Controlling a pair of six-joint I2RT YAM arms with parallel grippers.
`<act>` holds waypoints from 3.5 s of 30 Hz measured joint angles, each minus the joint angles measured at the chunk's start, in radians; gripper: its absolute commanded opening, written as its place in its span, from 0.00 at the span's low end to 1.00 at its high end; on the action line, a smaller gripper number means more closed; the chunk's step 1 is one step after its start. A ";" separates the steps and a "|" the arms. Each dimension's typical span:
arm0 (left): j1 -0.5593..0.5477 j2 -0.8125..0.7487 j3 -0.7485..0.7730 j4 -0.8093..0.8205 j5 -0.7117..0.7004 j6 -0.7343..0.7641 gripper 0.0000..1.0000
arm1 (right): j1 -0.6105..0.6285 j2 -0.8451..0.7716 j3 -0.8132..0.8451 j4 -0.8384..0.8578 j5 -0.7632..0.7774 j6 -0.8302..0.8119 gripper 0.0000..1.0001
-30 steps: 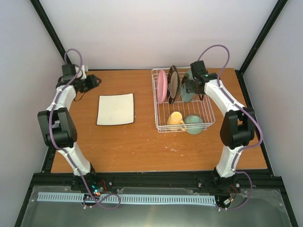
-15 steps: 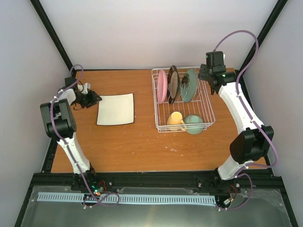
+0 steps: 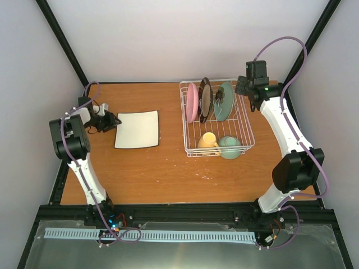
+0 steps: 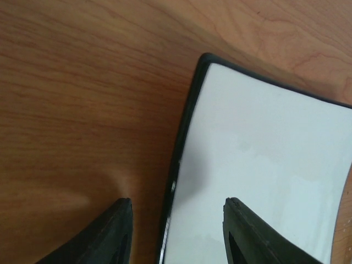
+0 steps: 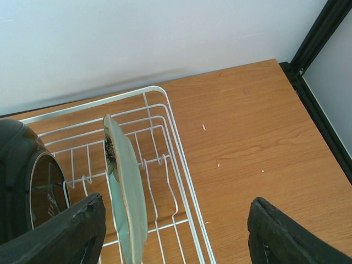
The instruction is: Load the mixed dishes into the dish rack
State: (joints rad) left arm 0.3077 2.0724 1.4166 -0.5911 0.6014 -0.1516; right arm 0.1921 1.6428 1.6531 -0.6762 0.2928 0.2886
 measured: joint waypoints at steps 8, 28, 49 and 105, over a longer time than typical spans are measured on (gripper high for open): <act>0.005 0.080 0.049 0.055 0.088 0.032 0.43 | -0.008 0.016 0.014 0.000 -0.025 -0.004 0.69; 0.039 0.232 0.127 0.122 0.416 0.076 0.01 | -0.011 0.096 0.097 -0.021 -0.114 -0.031 0.65; 0.028 0.089 0.111 0.260 0.510 -0.056 0.01 | 0.051 0.299 0.314 0.086 -0.789 -0.105 0.61; 0.088 -0.235 -0.326 1.575 0.930 -0.990 0.01 | 0.346 0.687 0.452 0.269 -1.408 0.053 0.57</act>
State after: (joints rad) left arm 0.3954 1.8370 1.0904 0.9844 1.5311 -1.1412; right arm 0.5377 2.3302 2.1056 -0.4076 -1.1152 0.3416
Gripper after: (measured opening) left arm 0.052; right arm 0.636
